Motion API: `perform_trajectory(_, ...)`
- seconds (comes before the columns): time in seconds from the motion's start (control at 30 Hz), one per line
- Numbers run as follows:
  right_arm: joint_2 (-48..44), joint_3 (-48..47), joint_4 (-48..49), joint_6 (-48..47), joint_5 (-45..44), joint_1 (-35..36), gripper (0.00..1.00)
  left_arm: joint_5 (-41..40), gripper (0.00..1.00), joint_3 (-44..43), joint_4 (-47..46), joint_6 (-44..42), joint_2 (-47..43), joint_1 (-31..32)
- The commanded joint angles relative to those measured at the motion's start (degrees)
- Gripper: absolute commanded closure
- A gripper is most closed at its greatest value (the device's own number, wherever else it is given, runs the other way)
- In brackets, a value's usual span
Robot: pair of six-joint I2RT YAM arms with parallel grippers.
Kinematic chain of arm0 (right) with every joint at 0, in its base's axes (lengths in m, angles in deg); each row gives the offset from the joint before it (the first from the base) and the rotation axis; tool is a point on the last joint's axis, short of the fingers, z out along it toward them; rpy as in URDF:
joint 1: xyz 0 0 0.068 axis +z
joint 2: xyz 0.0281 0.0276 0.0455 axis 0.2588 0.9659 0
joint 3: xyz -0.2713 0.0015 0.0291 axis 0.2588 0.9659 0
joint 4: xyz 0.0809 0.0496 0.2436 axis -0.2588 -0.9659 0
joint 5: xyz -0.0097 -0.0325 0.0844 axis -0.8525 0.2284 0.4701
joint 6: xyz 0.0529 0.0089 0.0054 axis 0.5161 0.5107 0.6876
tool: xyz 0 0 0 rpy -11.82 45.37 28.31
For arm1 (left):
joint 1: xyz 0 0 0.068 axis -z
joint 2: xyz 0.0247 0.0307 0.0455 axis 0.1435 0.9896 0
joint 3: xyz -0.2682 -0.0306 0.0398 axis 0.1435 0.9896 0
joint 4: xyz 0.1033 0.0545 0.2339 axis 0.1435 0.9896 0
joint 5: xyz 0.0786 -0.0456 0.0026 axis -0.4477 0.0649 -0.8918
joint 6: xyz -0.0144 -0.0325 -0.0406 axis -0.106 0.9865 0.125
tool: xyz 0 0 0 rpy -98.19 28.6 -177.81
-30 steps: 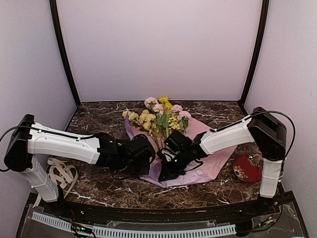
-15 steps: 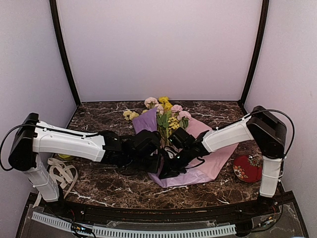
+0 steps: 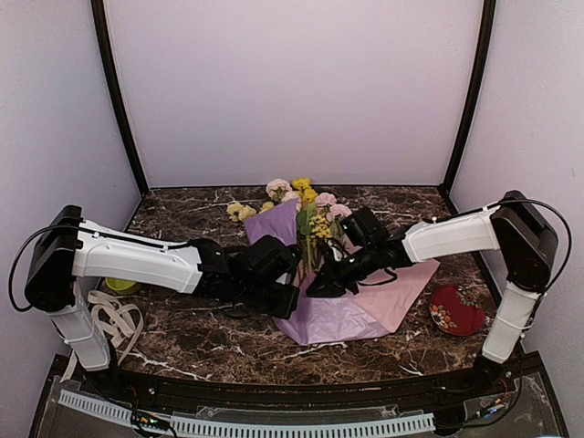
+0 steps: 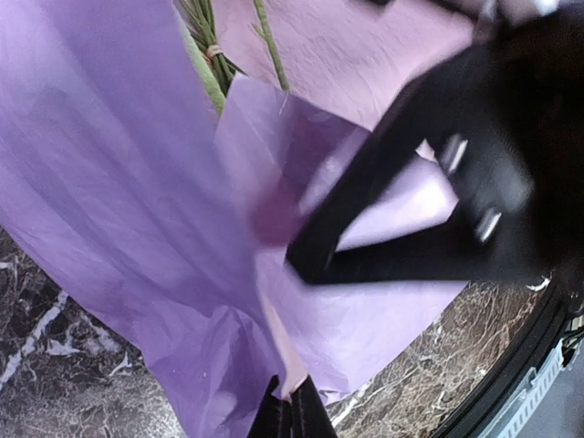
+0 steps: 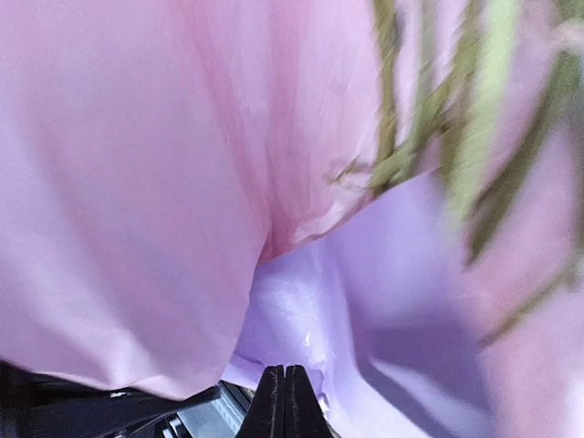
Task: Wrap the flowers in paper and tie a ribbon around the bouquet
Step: Fold the 1/4-folded wrapping paper at the center of the board.
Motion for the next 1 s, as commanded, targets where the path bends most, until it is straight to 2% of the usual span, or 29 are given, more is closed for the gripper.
perform_trajectory(0.0, -4.64, -0.50, -1.19, -1.82, -1.05, -4.59, 0.99, 3.47, 1.00, -1.39, -1.38, -4.29, 1.02, -0.09)
perform_trajectory(0.13, -4.92, -5.91, -4.21, -4.61, -3.75, -5.46, 0.81, 4.98, 1.00, -2.13, -1.72, -6.46, 2.12, -0.09)
perform_trajectory(0.33, -5.45, -8.55, 1.74, -0.66, -4.96, -6.81, 0.59, 5.71, 1.00, -2.16, -1.89, -7.58, 2.69, -0.09)
perform_trajectory(0.57, -4.22, -11.27, 1.93, -0.81, -4.96, -6.93, 0.48, 6.86, 1.00, -2.47, -2.58, -8.23, 3.77, -0.09)
perform_trajectory(0.73, -4.64, -11.04, 4.44, 0.24, -4.02, -6.93, 0.47, 7.66, 1.00, -2.38, -2.33, -9.06, 3.96, -0.09)
perform_trajectory(0.97, -6.74, -10.98, 6.53, -0.10, -3.76, -6.68, 0.35, 7.89, 1.00, -2.38, -2.38, -10.00, 3.87, -0.09)
